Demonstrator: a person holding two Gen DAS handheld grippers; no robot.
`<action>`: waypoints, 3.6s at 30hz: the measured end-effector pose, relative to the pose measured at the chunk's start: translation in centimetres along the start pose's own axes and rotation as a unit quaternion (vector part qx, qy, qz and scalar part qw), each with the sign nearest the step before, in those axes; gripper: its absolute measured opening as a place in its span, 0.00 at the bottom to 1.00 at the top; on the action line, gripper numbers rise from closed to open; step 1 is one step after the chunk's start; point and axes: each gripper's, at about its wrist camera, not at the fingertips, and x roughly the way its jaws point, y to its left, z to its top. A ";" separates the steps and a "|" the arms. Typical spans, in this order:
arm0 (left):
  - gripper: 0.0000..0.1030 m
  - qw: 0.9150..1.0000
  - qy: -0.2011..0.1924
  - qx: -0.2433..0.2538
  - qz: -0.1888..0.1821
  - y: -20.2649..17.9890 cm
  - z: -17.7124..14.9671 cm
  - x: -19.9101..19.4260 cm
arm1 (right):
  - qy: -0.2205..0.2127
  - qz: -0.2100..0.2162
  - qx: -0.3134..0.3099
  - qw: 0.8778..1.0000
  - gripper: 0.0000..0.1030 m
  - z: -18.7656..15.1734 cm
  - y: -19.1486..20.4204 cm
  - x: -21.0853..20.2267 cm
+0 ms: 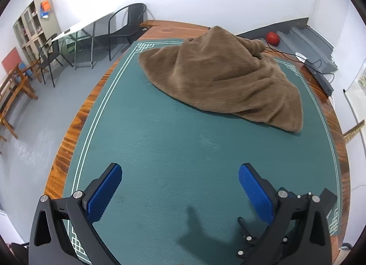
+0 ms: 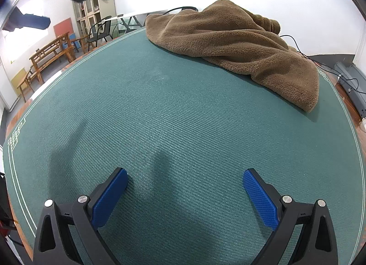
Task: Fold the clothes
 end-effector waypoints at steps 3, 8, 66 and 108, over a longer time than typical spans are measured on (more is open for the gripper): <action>1.00 1.000 -0.003 0.006 -0.002 -0.8 0.0 -0.4 | 0.002 0.000 0.000 1.000 0.99 0.0 0.0 -0.1; 0.99 1.000 -0.004 -0.003 -0.004 -0.8 0.2 -0.7 | 0.002 0.000 0.000 1.000 0.99 0.0 0.0 -0.1; 0.99 0.996 0.069 -0.023 -0.046 5.8 9.0 13.0 | -0.077 0.049 0.241 0.966 0.99 27.3 -24.5 7.3; 0.99 0.990 0.082 -0.101 -0.045 6.9 6.5 11.9 | 0.028 0.091 0.181 0.979 0.27 33.7 -20.5 21.5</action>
